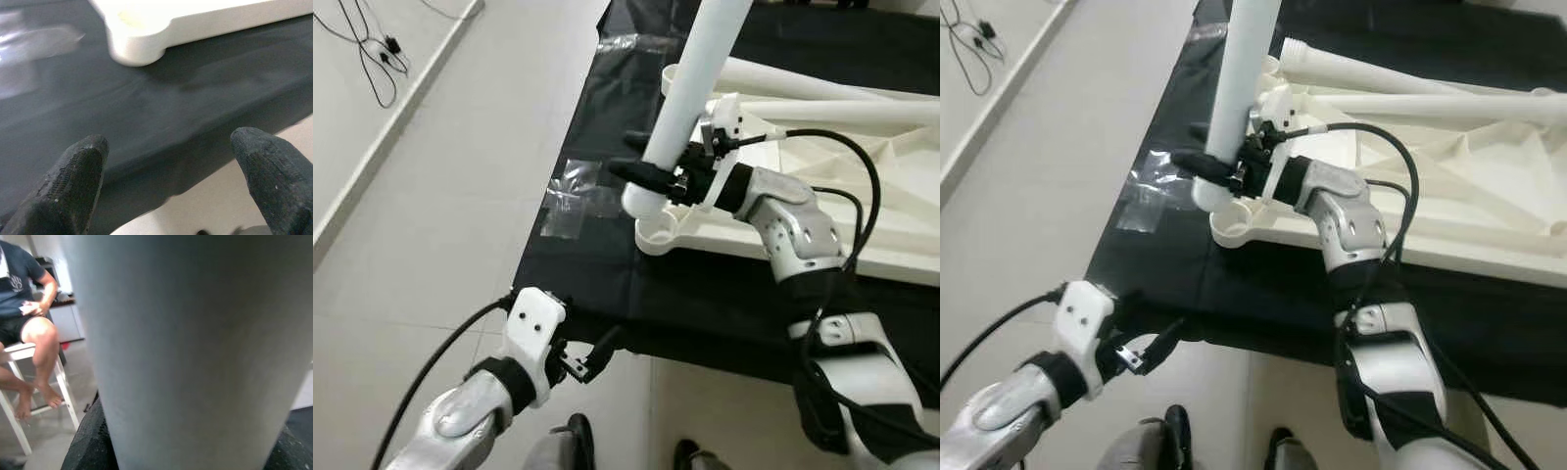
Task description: Building children table
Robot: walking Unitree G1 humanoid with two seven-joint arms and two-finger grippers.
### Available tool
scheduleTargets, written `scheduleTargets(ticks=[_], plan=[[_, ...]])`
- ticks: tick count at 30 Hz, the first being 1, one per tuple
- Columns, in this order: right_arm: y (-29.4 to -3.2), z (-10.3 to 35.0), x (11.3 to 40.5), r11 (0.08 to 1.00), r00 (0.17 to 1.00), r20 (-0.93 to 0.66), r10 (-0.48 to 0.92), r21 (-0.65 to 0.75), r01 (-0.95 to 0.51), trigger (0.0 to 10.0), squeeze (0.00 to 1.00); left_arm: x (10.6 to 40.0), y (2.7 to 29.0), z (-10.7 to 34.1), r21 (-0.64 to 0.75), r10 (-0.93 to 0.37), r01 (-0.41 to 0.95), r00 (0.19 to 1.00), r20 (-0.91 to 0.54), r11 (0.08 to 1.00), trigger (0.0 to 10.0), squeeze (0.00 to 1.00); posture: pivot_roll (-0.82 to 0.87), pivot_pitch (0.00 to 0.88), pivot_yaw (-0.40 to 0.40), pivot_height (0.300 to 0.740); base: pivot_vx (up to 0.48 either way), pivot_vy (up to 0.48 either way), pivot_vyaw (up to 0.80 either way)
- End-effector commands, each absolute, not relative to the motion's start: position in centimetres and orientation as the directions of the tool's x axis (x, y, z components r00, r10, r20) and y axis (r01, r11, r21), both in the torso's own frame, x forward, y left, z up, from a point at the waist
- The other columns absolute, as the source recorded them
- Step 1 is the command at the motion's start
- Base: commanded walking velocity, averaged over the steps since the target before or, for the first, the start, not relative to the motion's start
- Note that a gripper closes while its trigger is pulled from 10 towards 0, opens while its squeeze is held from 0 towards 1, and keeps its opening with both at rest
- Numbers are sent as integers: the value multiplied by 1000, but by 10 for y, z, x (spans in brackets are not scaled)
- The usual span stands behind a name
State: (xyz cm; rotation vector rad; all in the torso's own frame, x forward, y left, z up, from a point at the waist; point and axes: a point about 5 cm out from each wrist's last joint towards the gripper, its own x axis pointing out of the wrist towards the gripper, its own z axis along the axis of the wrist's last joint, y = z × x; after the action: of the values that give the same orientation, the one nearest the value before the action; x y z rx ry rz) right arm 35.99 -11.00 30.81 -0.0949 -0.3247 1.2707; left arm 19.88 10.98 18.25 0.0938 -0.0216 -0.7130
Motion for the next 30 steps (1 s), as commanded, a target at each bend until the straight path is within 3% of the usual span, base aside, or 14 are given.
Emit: scheduleTargets(ticks=[1,7,14,22,30], plan=[[-116,312,358,266,222,197,955,-241,-933,10000,0,189,106,177,77,-687,688,725,-39,722,10000,0,98,450,22,740,0,0,0],[-123,313,358,249,207,182,961,-252,-935,10000,0,175,102,180,86,-703,703,711,-33,706,10000,0,94,460,30,740,0,0,0],[-117,294,355,156,132,122,984,-221,-963,10000,0,176,111,195,272,-564,535,825,34,800,10000,0,108,457,30,740,0,0,0],[-99,289,351,77,50,142,989,-191,-978,10000,0,181,125,192,290,-487,460,873,28,839,10000,0,119,459,30,740,0,0,0],[-92,285,360,162,143,92,985,-251,-954,10000,0,179,122,184,334,-508,480,862,-4,811,10000,0,129,453,34,740,0,0,0]])
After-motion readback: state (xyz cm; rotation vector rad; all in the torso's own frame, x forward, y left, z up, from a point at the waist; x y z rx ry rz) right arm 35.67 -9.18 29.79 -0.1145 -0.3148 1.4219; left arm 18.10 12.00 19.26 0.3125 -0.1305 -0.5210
